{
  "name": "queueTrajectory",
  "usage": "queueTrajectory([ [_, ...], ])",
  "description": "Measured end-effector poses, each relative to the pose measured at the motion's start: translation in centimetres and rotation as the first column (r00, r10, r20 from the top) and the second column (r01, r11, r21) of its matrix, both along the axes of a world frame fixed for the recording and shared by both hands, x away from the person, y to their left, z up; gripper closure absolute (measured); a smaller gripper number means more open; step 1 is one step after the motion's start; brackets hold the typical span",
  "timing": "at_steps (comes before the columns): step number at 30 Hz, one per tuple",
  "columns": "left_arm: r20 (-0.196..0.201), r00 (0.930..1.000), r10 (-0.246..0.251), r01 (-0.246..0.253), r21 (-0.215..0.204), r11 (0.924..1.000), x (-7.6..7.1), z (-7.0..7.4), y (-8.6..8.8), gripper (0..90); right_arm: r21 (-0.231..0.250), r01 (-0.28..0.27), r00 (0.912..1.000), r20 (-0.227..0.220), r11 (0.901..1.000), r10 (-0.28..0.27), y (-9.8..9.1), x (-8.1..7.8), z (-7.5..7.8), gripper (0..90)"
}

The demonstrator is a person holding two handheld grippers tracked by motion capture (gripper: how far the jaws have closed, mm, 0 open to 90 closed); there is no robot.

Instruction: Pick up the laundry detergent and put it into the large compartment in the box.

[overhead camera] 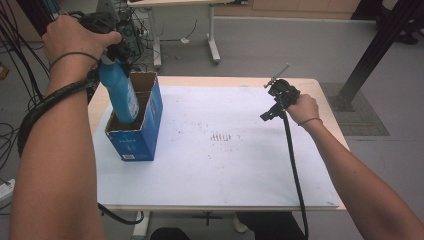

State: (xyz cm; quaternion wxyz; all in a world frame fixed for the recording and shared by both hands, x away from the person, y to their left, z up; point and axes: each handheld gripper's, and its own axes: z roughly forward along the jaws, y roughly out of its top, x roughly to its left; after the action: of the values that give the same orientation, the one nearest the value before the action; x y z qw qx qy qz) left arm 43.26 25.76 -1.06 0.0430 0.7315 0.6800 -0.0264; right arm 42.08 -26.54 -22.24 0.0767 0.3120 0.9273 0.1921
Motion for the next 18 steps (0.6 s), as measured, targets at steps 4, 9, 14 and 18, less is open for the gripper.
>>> queueTrajectory([
  [4, -0.001, 0.9999, -0.014, 0.014, 0.003, 0.9999, 0.2, -0.8, 0.2, 37.4, -0.002, -0.008, 1.0000, 0.001, 1.0000, 0.008, 0.0, 0.0, -0.1, 3.5],
  [9, -0.004, 0.9995, -0.031, 0.031, 0.003, 0.9995, 0.5, -2.2, 0.2, 37.4, 0.000, -0.002, 1.0000, -0.003, 1.0000, 0.002, 0.0, 0.1, -0.5, 3.5],
  [14, -0.013, 0.9995, -0.028, 0.028, -0.006, 0.9996, 0.7, -3.5, 0.5, 37.4, 0.000, -0.005, 1.0000, -0.004, 1.0000, 0.005, 0.0, 0.2, -0.9, 3.5],
  [18, -0.020, 0.9993, -0.032, 0.031, -0.016, 0.9994, 0.9, -4.6, 0.9, 37.4, -0.001, -0.001, 0.9999, -0.011, 1.0000, 0.001, 0.0, 0.3, -1.1, 3.5],
])
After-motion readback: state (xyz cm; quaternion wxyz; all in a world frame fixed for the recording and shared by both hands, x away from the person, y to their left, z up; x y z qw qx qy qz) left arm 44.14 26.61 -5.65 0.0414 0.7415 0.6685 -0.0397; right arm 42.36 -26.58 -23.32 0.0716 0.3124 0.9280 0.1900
